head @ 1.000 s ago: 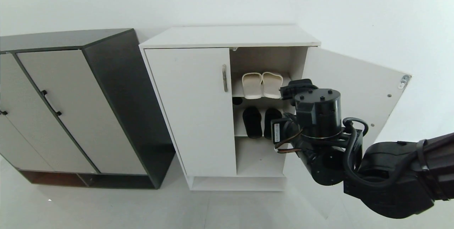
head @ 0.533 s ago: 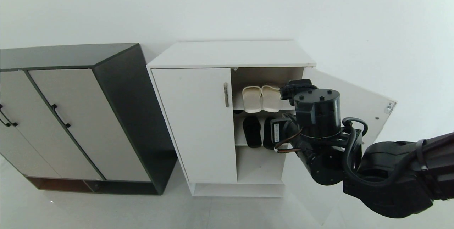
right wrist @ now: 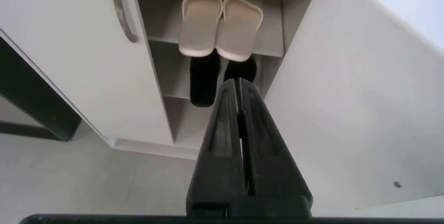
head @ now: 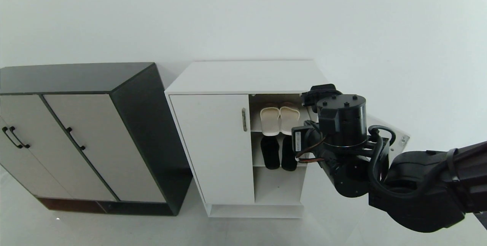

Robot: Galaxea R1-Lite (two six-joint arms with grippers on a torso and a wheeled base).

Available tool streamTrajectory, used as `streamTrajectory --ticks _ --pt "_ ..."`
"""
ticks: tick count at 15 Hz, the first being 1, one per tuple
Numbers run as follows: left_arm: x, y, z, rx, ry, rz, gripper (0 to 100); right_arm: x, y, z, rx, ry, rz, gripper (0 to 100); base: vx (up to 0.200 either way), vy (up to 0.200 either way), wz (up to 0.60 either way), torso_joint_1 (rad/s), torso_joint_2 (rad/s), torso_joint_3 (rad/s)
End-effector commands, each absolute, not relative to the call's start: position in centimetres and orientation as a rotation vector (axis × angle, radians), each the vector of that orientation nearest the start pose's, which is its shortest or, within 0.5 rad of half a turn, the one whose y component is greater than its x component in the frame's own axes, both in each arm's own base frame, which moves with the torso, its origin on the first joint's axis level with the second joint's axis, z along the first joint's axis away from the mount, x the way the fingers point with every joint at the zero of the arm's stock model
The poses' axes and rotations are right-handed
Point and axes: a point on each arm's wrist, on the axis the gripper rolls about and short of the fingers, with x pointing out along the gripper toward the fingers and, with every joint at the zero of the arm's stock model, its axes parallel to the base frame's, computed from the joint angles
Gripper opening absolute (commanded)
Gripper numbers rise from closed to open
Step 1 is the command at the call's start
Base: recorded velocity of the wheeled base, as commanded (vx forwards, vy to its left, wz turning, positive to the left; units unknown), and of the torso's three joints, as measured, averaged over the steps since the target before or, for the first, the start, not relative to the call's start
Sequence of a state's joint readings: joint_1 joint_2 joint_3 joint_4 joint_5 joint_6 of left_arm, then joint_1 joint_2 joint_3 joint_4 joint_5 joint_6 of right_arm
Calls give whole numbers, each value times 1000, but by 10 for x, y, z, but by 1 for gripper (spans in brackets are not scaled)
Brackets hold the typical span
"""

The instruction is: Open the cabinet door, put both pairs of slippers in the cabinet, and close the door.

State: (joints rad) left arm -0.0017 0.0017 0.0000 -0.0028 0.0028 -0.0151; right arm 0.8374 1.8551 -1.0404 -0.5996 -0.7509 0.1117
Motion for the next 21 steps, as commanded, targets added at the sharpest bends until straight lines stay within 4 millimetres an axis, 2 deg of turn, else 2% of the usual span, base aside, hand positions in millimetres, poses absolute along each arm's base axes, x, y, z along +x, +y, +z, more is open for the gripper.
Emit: streamTrajectory --ticks 1,6,16,19,21 --pt "-23 0 76 -15 0 2 0 249 251 192 -41 155 72 0 0 0 0 222 -549 -310" --pt "-23 0 76 -15 0 2 0 252 248 192 -35 149 71 0 0 0 0 196 -449 -255" --pt "-23 0 76 -15 0 2 0 259 244 187 -59 159 66 0 0 0 0 8 -18 -11" --pt "-23 0 76 -15 0 2 0 264 244 182 -66 172 75 0 0 0 -600 2 1 -1" --pt "-23 0 76 -14 0 2 0 278 236 184 -67 166 43 0 0 0 -600 10 0 0"
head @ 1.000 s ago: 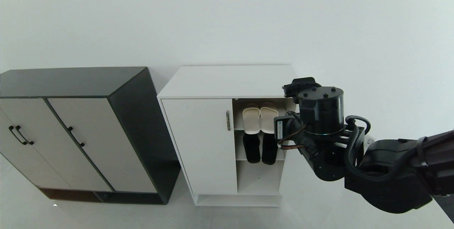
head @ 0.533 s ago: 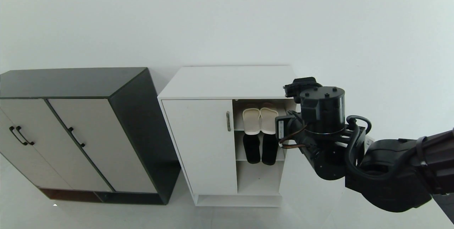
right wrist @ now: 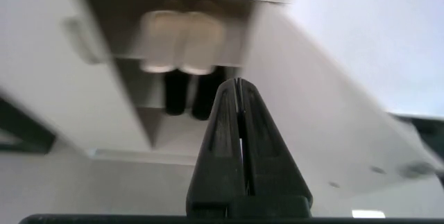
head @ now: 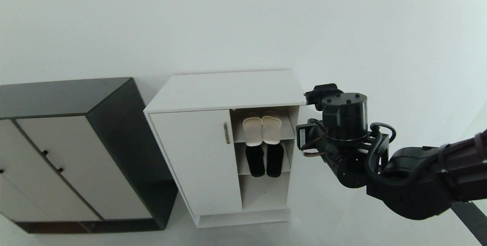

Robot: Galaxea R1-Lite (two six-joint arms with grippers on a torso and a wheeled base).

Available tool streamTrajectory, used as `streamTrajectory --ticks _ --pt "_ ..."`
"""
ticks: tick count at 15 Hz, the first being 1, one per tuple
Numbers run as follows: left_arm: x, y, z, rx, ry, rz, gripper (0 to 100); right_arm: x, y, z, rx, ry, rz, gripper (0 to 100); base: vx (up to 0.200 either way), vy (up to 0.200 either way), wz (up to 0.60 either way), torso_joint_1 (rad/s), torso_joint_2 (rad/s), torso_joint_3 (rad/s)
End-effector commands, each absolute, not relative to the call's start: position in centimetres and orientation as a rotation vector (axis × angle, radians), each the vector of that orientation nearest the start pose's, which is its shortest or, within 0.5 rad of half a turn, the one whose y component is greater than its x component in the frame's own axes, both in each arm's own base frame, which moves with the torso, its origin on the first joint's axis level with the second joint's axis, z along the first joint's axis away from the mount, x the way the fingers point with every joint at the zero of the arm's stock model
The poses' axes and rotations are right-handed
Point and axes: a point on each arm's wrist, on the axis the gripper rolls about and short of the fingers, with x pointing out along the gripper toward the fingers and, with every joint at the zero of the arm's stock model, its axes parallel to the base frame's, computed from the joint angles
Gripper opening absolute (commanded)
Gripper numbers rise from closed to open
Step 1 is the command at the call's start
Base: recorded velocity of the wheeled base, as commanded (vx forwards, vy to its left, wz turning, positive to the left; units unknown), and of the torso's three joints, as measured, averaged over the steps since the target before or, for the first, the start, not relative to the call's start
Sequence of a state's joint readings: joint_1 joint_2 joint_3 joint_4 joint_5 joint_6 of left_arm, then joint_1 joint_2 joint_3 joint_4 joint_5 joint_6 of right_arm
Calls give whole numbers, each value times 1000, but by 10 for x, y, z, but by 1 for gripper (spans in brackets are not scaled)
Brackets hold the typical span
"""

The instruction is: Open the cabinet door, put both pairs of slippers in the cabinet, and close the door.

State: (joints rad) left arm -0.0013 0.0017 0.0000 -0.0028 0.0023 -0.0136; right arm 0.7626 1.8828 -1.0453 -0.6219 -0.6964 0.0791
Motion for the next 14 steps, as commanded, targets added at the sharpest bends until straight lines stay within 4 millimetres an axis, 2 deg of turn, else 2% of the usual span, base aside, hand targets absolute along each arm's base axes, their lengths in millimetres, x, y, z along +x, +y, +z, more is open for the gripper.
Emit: streamTrajectory --ticks 1,8,11,14 --pt "-23 0 76 -14 0 2 0 283 231 184 -69 164 37 0 0 0 0 0 0 0" --pt "-23 0 76 -11 0 -2 0 325 190 211 -19 93 -77 0 0 0 0 0 0 0" --pt "-23 0 76 -11 0 -2 0 344 178 218 24 117 -130 0 -200 0 0 4 9 2" --pt "-23 0 76 -11 0 -2 0 354 173 218 37 120 -154 0 0 0 0 0 0 0"
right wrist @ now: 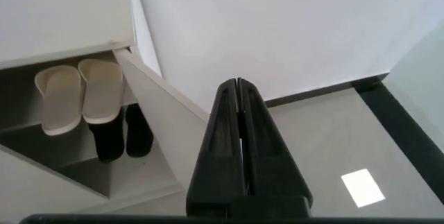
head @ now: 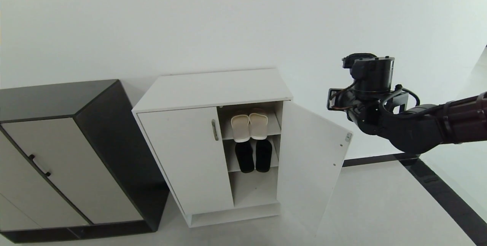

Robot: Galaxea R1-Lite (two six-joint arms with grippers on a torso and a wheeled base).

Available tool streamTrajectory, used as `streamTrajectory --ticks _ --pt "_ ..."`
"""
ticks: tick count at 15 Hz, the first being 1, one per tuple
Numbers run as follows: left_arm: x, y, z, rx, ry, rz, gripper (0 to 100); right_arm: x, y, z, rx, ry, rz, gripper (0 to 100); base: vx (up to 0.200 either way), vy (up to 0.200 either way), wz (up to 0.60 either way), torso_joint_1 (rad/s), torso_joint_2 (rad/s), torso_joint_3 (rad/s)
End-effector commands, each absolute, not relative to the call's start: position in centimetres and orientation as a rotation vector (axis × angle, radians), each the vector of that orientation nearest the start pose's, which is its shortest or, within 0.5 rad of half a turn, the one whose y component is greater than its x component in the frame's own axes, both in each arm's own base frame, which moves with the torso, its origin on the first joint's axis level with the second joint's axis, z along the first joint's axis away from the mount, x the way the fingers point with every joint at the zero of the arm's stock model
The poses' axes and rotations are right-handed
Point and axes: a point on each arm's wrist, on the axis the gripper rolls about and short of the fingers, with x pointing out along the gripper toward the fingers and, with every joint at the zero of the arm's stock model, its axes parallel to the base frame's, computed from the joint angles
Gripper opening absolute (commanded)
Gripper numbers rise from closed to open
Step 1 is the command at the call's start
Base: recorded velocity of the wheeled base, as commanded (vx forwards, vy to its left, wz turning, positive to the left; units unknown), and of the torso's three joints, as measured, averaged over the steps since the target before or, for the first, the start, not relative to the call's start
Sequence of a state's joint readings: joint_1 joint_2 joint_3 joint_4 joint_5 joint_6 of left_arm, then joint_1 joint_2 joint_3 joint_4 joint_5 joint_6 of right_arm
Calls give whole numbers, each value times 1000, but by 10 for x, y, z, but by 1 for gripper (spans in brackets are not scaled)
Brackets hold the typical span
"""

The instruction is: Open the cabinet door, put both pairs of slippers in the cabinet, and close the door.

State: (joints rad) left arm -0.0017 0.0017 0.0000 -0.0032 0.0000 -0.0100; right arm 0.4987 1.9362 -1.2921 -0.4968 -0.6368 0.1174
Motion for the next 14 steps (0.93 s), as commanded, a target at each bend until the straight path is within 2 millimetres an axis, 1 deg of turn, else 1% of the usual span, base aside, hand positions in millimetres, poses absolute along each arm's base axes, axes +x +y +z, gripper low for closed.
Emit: streamTrajectory --ticks 1,3,9,11,14 --pt "-23 0 76 -11 0 -2 0 363 171 214 37 123 -170 0 0 0 0 0 0 0" --pt "-23 0 76 -11 0 -2 0 372 169 209 34 128 -185 0 0 0 0 0 0 0" --pt "-23 0 76 -11 0 -2 0 412 164 167 20 191 -198 0 0 0 0 0 0 0" --pt "-23 0 76 -11 0 -2 0 419 163 159 26 202 -199 0 0 0 0 0 0 0" --pt "-23 0 76 -12 0 -2 0 420 162 157 27 207 -194 0 0 0 0 0 0 0"
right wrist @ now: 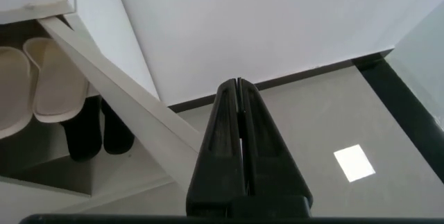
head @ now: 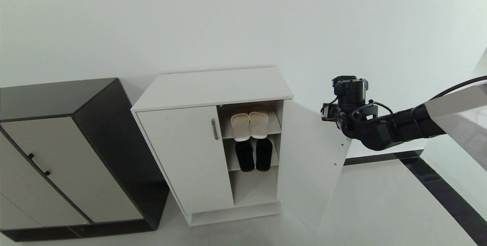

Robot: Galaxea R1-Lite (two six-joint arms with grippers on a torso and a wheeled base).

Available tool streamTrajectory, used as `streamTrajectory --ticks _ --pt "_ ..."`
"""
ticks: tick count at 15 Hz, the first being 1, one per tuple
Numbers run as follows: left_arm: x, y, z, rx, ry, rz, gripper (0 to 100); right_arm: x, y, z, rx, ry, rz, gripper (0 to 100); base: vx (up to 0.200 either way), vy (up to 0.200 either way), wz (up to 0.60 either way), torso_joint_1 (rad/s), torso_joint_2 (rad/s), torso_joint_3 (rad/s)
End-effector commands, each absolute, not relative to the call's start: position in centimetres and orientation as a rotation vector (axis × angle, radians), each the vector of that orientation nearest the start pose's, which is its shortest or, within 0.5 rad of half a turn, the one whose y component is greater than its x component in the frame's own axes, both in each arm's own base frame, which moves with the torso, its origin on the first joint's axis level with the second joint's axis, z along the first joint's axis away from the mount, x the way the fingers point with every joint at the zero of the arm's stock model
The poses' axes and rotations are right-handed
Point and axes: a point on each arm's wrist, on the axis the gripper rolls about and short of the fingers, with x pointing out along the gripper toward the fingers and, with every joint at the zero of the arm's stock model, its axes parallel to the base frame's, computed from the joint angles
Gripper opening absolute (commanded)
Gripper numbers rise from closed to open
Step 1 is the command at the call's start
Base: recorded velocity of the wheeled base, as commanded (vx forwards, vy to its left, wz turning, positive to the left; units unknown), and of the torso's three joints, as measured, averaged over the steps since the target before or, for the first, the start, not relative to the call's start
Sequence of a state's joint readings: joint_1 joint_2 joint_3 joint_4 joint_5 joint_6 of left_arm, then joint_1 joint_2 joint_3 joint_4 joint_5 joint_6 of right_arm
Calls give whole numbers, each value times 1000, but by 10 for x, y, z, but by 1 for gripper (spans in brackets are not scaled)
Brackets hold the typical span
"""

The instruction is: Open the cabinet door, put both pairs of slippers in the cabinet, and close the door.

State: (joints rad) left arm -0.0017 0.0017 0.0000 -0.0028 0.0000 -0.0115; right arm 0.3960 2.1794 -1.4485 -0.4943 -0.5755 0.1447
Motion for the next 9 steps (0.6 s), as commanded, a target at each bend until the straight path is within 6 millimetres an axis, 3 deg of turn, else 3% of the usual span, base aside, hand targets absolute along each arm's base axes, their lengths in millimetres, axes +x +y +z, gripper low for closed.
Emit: streamTrajectory --ticks 1,9 --pt "-23 0 76 -12 0 -2 0 420 162 156 26 208 -194 0 0 0 0 0 0 0" --pt "-23 0 76 -14 0 0 0 420 162 149 10 257 -198 0 0 0 0 0 0 0"
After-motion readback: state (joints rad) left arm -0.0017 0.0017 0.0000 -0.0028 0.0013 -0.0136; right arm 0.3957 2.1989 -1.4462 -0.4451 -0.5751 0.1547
